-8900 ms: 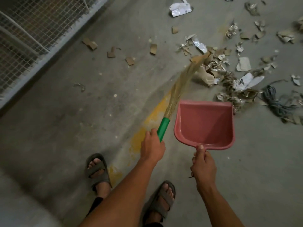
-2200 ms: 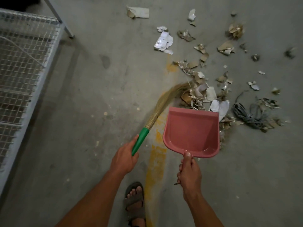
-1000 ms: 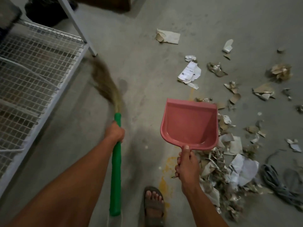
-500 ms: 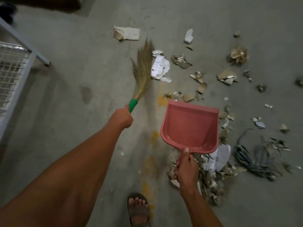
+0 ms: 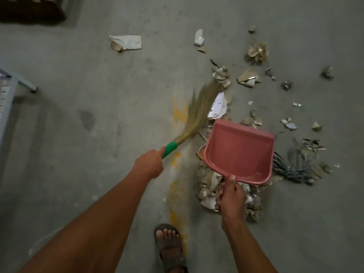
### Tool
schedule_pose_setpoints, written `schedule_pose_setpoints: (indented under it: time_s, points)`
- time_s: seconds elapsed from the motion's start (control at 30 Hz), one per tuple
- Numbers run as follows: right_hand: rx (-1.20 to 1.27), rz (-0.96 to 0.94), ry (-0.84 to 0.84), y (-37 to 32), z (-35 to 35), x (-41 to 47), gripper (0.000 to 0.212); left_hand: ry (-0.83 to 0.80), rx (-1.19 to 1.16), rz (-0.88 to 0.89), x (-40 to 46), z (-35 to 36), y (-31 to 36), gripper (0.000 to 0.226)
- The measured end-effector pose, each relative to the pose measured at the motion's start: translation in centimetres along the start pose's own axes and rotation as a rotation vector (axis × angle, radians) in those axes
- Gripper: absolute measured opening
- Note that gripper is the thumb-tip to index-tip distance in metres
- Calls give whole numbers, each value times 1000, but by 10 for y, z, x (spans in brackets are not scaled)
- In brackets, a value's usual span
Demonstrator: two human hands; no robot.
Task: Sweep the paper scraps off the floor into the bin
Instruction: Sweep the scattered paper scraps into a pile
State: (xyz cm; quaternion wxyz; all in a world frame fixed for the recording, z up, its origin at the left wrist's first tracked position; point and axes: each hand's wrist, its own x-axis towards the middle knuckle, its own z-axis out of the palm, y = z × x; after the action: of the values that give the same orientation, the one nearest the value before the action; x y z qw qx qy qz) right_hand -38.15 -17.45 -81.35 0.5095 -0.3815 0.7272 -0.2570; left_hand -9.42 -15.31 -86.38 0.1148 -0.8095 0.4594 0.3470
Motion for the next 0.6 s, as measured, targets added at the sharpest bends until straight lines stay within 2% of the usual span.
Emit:
schedule_pose_setpoints:
  time_s: [0.27,0.43,0.6]
  points:
    - [-34,31,96,30,-26,-36,61,-60,44,166,-91,73,32,74]
    - [-41,70,204,41,-62,-59,69,85,-95,132,-146,83,18,74]
    - [31,96,273,46,-90,-90,64,144,-122,106,-173,83,4,76]
